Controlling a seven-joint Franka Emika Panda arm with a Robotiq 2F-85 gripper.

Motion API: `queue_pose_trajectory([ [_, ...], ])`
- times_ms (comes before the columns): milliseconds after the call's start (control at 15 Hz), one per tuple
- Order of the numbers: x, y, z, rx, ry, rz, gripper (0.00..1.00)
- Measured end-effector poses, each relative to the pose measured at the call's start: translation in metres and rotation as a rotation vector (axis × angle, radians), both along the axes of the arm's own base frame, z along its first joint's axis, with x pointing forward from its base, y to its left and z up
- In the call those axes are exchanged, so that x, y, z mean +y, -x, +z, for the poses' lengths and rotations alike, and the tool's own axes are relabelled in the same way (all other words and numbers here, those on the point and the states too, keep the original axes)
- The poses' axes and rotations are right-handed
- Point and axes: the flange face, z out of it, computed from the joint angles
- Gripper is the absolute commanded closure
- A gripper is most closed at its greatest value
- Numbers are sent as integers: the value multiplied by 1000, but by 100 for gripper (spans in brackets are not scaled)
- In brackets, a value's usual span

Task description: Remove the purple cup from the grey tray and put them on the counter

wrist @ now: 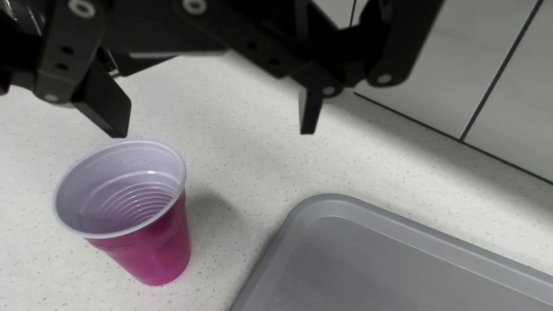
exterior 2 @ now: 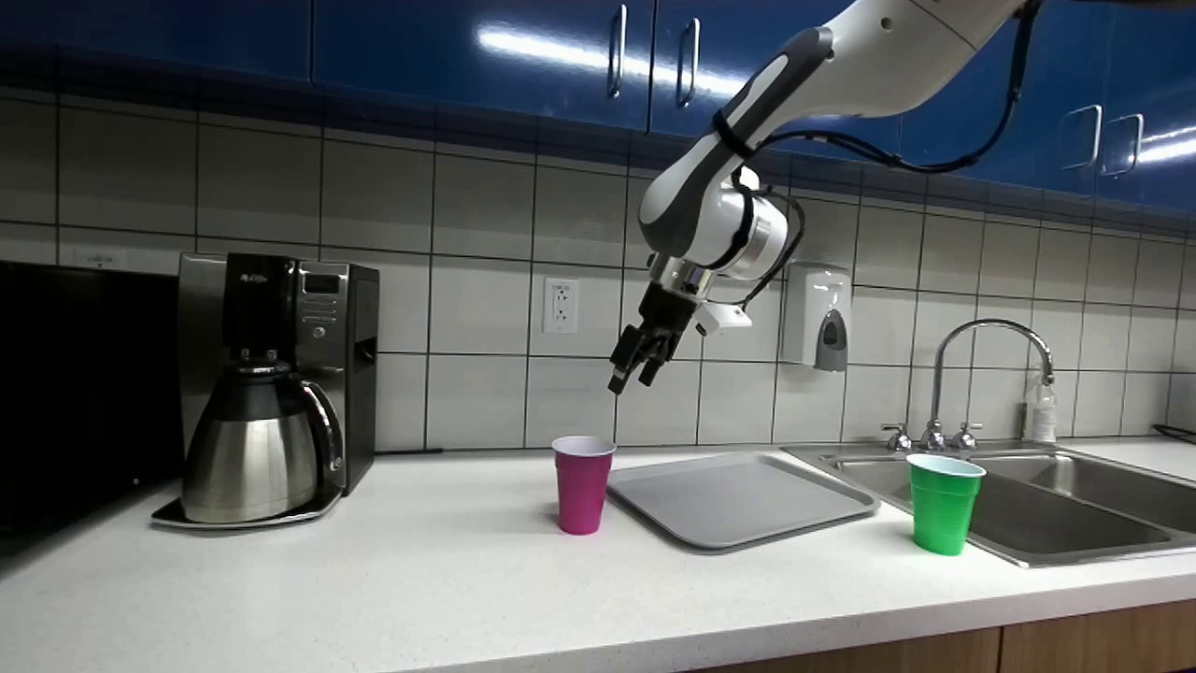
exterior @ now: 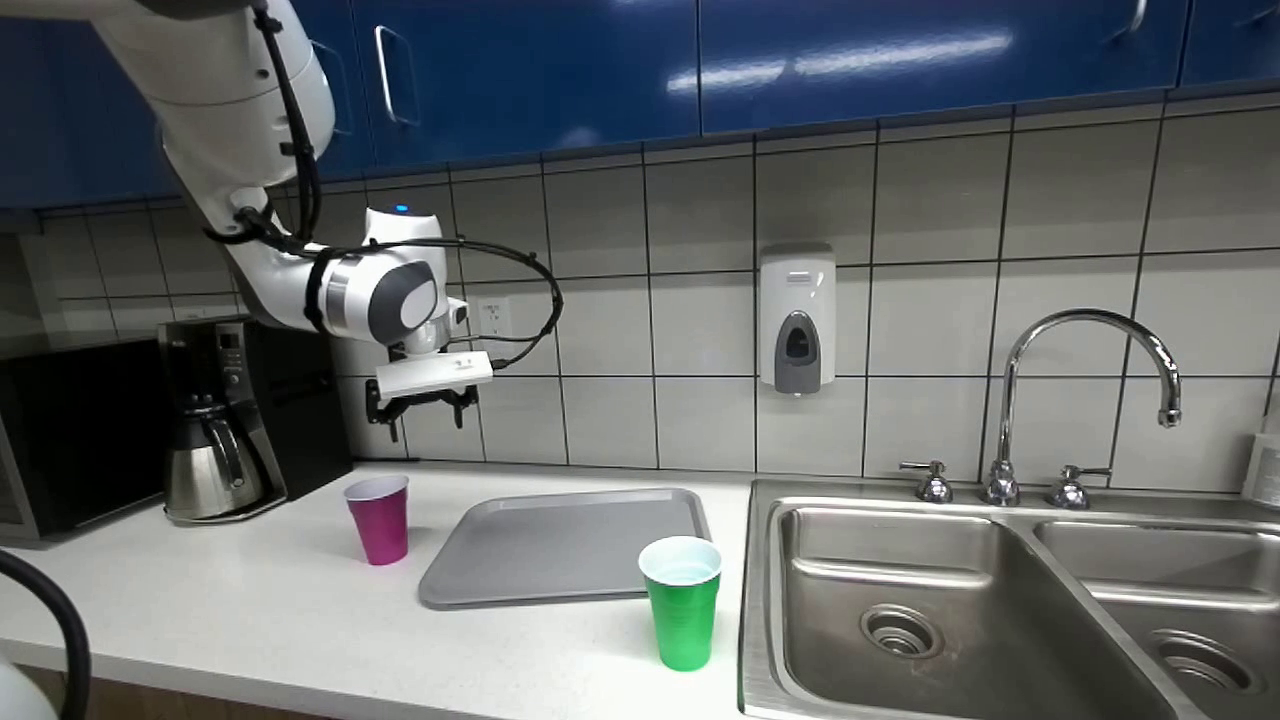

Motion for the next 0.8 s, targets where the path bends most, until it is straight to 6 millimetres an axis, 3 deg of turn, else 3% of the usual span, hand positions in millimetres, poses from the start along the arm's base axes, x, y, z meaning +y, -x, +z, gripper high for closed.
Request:
queue_pose_trajectory([
  [400, -21, 21, 17, -17, -23, -4, 0],
  [800, -54, 46, 36, -36, -26, -32, 0],
])
